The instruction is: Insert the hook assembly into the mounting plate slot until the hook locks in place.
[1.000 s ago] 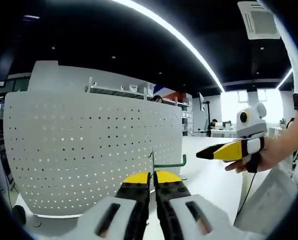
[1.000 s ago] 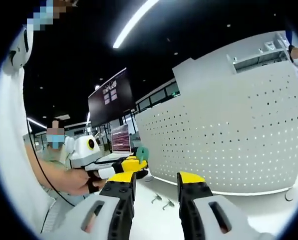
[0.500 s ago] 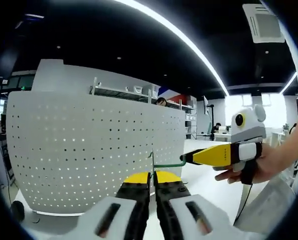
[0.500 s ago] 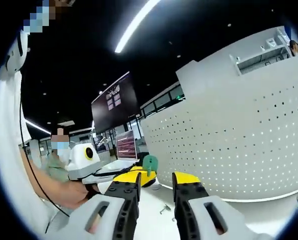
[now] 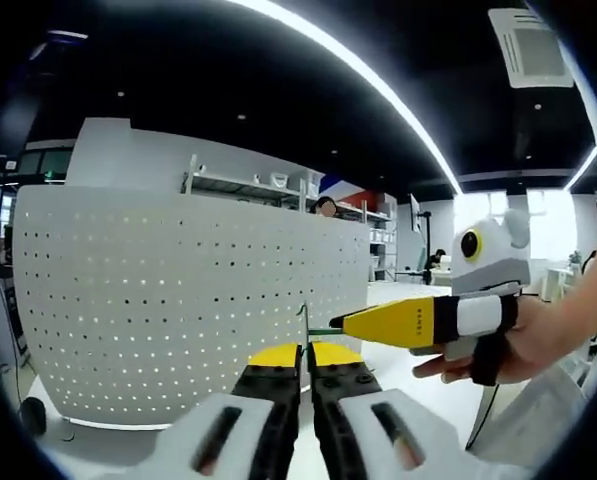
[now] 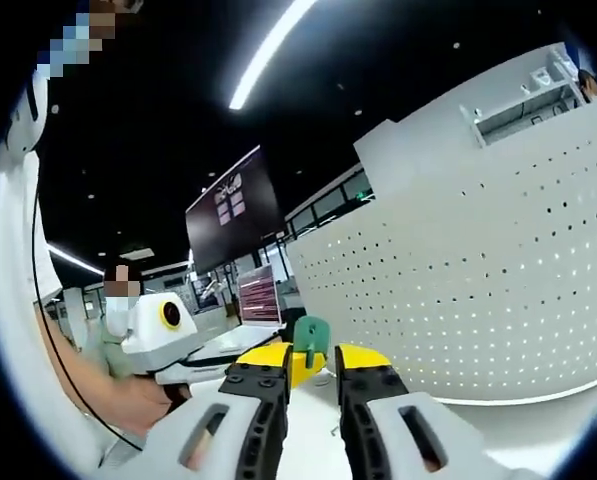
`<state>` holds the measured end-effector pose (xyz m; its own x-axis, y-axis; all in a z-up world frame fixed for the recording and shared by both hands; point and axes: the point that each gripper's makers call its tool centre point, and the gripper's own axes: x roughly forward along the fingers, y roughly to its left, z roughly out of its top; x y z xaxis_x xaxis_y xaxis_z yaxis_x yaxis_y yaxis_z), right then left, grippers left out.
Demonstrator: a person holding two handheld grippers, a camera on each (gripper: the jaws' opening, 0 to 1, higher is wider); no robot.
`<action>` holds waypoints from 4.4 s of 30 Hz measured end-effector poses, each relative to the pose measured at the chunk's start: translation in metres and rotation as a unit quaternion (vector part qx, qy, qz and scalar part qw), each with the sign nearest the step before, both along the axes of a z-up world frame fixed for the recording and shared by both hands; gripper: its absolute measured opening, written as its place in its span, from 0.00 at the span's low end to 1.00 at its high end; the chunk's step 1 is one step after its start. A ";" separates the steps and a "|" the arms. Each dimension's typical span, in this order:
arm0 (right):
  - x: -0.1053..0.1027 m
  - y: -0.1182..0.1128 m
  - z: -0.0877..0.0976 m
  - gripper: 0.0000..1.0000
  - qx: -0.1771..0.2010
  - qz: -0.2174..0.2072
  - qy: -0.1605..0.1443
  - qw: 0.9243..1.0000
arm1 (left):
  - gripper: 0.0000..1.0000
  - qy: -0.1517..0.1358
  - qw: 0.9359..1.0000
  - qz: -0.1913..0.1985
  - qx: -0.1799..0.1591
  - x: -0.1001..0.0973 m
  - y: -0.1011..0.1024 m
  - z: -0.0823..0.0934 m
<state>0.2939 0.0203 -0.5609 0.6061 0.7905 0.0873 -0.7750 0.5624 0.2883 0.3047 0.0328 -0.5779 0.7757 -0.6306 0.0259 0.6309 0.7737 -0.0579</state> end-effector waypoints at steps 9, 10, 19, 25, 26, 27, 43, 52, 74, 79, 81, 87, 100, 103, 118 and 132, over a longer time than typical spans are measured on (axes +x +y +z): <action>0.002 0.005 0.000 0.09 0.002 -0.006 0.001 1.000 | 0.02 -0.003 1.000 -0.001 -0.001 -0.003 -0.005 0.003; 0.003 0.004 0.000 0.08 0.001 -0.007 0.000 1.000 | 0.02 -0.003 1.000 -0.002 -0.001 -0.003 -0.005 0.003; 0.003 0.003 0.003 0.02 0.013 -0.009 0.007 1.000 | 0.02 -0.013 1.000 -0.006 0.007 -0.004 -0.007 0.007; 0.003 0.002 0.003 0.02 0.023 -0.013 0.015 1.000 | 0.01 -0.013 1.000 -0.007 0.009 -0.005 -0.008 0.007; 0.003 0.001 0.003 0.01 0.023 -0.016 0.012 1.000 | 0.01 -0.015 1.000 -0.009 0.011 -0.005 -0.008 0.008; 0.003 0.001 0.003 0.01 0.024 -0.017 0.010 1.000 | 0.01 -0.014 1.000 -0.009 0.010 -0.005 -0.009 0.007; 0.004 -0.001 0.004 0.00 0.017 -0.022 0.012 1.000 | 0.12 -0.025 0.999 -0.015 0.026 -0.004 -0.012 0.006; 0.005 -0.003 0.002 0.00 0.018 -0.022 0.017 0.999 | 0.60 -0.021 0.999 -0.010 0.037 0.000 -0.013 -0.003; 0.014 0.000 0.007 0.00 -0.058 -0.056 -0.033 0.996 | 0.82 0.008 0.999 0.003 0.036 0.004 -0.006 -0.018; 0.022 -0.005 0.008 0.00 -0.112 -0.094 -0.064 0.987 | 0.81 0.010 0.999 0.010 0.037 0.006 0.000 -0.019; 0.026 -0.011 0.007 0.00 -0.146 -0.118 -0.079 0.979 | 0.81 0.009 0.999 0.012 0.037 0.006 0.002 -0.020; 0.032 -0.011 0.006 0.00 -0.150 -0.133 -0.070 0.977 | 0.81 0.007 0.999 0.016 0.037 0.006 0.007 -0.020; 0.064 -0.017 0.022 0.00 -0.125 -0.186 -0.048 0.973 | 0.80 0.004 0.999 0.032 0.027 0.007 0.030 -0.022; 0.070 -0.019 0.027 0.00 -0.119 -0.198 -0.046 0.972 | 0.80 0.003 0.999 0.033 0.027 0.006 0.032 -0.024; 0.105 -0.016 0.054 0.01 -0.076 -0.241 -0.040 0.967 | 0.80 0.004 0.999 0.037 0.018 0.002 0.042 -0.030; 0.134 -0.015 0.070 0.01 -0.063 -0.269 -0.050 0.960 | 0.79 0.000 0.999 0.047 0.011 0.002 0.050 -0.030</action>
